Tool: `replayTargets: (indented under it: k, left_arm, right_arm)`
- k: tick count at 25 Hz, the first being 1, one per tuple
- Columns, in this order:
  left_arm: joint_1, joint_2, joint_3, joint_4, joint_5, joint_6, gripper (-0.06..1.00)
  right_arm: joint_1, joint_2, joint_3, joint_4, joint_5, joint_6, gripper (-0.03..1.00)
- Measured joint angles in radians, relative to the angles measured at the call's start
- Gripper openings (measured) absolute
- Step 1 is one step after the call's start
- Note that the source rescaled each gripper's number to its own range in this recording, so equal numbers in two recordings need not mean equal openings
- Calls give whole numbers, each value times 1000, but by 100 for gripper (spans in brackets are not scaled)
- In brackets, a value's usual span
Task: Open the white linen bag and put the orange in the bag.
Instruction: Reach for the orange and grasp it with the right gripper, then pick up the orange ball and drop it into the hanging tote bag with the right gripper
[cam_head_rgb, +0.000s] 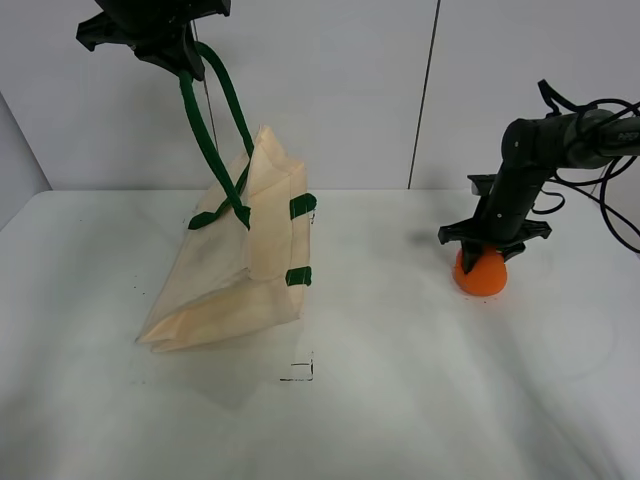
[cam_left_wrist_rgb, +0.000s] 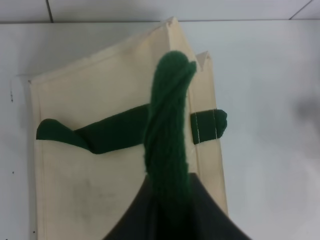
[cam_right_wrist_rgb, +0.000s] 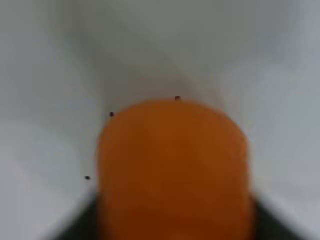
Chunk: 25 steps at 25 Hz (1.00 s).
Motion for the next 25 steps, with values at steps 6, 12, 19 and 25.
replayTargets:
  k: [6,12,19,25]
  left_arm:
    - [0,-1,0,0,0,0,0]
    - [0,-19,0,0,0,0,0]
    - [0,-30,0,0,0,0,0]
    - [0,-30,0,0,0,0,0]
  right_arm:
    - [0,-92,-33,79,10,-21,0]
    - [3,-162,-234,391,97,-94,0]
    - [135,-162,-344,576,68,-122,0]
    - [300,-75,-346,620,-53,-108,0]
